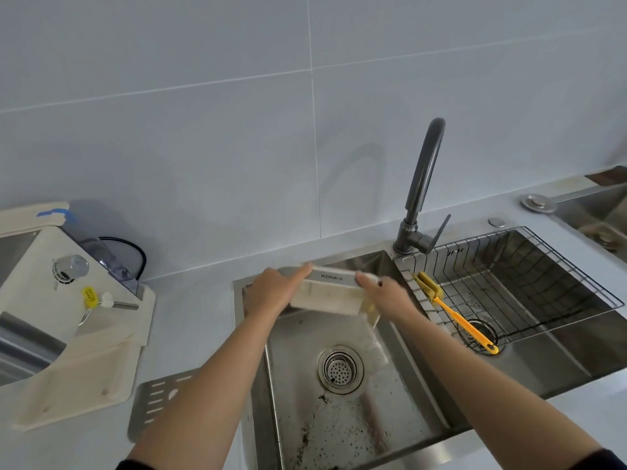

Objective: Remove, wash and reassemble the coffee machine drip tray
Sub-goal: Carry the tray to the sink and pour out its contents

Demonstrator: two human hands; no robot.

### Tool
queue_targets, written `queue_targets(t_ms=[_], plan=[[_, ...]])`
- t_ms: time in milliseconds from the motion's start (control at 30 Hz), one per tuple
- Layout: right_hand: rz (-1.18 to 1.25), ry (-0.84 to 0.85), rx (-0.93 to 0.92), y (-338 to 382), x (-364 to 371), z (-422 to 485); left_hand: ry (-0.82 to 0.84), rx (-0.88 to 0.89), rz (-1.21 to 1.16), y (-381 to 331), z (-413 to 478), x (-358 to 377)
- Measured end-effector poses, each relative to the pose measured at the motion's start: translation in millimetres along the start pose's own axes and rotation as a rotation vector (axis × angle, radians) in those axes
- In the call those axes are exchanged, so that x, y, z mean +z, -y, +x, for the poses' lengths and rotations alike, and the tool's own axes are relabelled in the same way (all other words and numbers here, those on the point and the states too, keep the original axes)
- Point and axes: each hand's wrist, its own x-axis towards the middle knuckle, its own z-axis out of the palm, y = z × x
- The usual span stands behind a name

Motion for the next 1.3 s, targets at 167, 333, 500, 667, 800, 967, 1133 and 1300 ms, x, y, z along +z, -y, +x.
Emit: queue_targets(t_ms=[167,333,500,667,800,967,1133,1300], plan=[[-0.117,0.087,0.135,-14.0,14.9,-3.6,0.196,-0.074,0.078,5.5,-11.4,12.9],[-0.156,-0.092,-0.077,15.7,-17.6,-2.6,0.025,0.088,0.161,-22.3,-7.3,-20.9],[-0.2,0.086,0.074,-19.0,17.8,-22.5,0.139,0.048,0.28,13.1,-25.0,18.2],[-0.283,0.173,0.039,-9.3,16.7,-34.3,0.202,0.083,0.327,21.5,-26.7,20.8],[-0.339,-0.079,-0.114,22.5,-11.0,-25.4,-0.041,0.089,0.179,-18.2,-17.4,-13.8],[-0.264,0.107,0.074,-28.3,22.0,-34.6,0.166,0.063,0.261,25.1,-26.2,31.2],[-0.304,0.203,0.183,-41.7,29.0,-39.6,0.28,-0.042,0.15,42.3,-48.7,43.7],[-0.148,0.096,0.128,-13.8,10.7,-29.8,0.172,-0.046,0.022,21.4,-33.7,24.7]])
